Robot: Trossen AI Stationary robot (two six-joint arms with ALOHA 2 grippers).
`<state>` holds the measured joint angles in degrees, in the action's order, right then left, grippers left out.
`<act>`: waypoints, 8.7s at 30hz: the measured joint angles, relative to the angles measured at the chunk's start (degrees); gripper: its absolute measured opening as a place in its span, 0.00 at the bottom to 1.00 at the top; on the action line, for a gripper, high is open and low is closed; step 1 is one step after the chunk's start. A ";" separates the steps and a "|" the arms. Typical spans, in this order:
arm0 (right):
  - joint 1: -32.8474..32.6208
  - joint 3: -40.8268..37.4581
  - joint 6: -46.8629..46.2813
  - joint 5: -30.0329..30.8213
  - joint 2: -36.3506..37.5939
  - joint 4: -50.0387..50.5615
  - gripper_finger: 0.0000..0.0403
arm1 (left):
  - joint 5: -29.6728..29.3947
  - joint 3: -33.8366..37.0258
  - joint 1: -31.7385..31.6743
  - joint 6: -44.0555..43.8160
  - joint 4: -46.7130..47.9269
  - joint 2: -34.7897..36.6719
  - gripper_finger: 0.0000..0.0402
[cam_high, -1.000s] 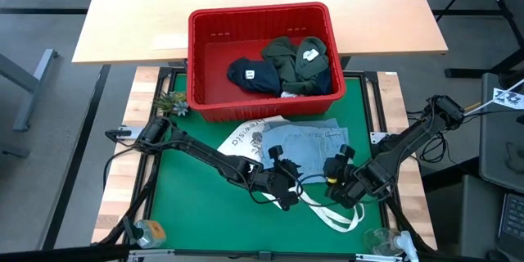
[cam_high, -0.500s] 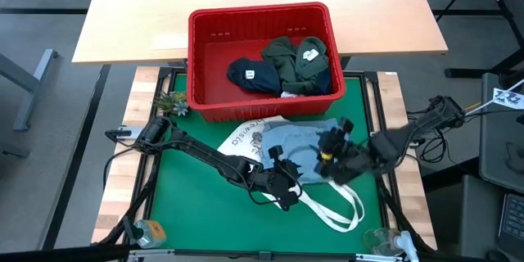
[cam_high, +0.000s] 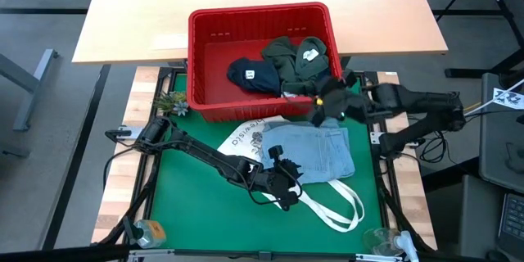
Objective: Fold laundry
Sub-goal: Fold the dark blue boxer
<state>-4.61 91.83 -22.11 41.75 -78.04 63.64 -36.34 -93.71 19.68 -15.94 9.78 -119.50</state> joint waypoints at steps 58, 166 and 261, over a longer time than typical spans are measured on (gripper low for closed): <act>42.95 -0.07 16.70 -28.04 -14.24 6.67 0.51 | 5.08 -0.04 -21.42 13.04 10.98 17.17 0.24; 42.48 41.51 27.78 -35.38 -22.21 8.44 0.06 | 18.91 0.00 -32.79 27.13 -17.05 11.57 0.48; 41.75 32.95 30.66 -55.10 -22.32 26.32 0.48 | 33.85 0.02 -47.10 9.08 15.03 40.56 0.00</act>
<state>37.14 124.79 8.55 -13.35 -100.36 89.95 -2.49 -93.69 -27.42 -6.85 24.81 -78.95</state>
